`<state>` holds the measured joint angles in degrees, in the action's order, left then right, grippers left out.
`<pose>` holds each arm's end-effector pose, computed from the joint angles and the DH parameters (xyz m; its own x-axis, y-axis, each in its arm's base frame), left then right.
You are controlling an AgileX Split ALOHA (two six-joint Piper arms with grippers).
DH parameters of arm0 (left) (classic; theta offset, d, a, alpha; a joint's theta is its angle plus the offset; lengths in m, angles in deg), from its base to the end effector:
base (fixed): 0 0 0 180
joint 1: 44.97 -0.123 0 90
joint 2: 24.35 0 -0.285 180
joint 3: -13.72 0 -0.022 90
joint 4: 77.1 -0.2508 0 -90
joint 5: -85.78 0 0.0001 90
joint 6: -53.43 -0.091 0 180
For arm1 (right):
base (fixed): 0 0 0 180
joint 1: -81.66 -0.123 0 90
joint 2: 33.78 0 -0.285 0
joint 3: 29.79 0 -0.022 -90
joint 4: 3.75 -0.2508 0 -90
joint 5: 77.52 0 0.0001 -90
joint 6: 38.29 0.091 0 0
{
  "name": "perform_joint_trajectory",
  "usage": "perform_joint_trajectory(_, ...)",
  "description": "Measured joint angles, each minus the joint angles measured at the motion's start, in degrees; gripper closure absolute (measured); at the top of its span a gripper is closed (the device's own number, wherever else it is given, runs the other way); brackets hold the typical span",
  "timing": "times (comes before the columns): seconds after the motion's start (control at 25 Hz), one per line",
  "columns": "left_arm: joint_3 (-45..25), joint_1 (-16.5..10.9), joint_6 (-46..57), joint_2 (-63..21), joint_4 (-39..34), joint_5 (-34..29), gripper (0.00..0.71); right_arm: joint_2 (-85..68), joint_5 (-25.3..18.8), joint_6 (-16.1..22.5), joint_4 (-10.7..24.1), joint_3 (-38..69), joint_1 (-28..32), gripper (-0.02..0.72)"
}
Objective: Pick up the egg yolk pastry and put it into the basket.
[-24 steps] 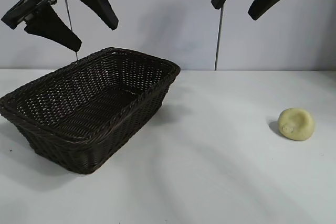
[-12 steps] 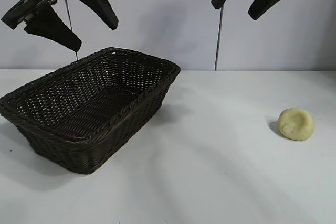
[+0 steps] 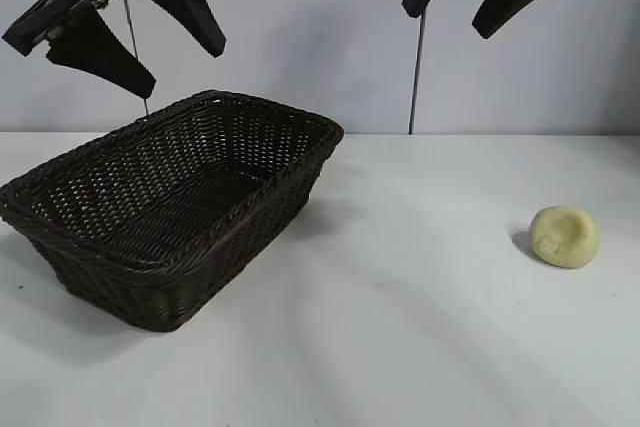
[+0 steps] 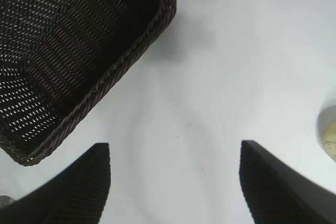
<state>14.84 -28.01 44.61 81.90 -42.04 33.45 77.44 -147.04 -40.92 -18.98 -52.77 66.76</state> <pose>0.3378 -0.1463 0.2809 -0.9322 0.0528 -0.3580 0.2412 0.8284 -0.5056 0.3686 0.1213 0.3371 -0.9058 -0.1918 -0.3779 -0.2978 0.9225 0.2455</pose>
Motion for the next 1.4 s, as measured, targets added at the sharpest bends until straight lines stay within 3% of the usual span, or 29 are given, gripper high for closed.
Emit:
perform_joint_trajectory(0.44, 0.0, 0.0, 1.1, -0.5, 0.0, 0.0, 0.191, 0.0, 0.2, 0.0, 0.0, 0.0, 0.0, 0.198)
perform_joint_trajectory(0.88, -4.1, 0.0, 13.1, -8.4, -4.9, -1.9, 0.192, 0.0, 0.3, 0.0, 0.0, 0.0, 0.0, 0.198)
perform_joint_trajectory(1.12, -12.1, 0.0, 25.8, -13.8, -11.8, -1.0, 0.193, 0.0, 0.3, 0.0, 0.0, 0.0, 0.0, 0.198)
perform_joint_trajectory(1.4, -17.1, 0.0, 43.5, -14.4, -19.7, 1.2, 0.193, 0.0, 0.4, 0.0, 0.0, 0.0, 0.0, 0.198)
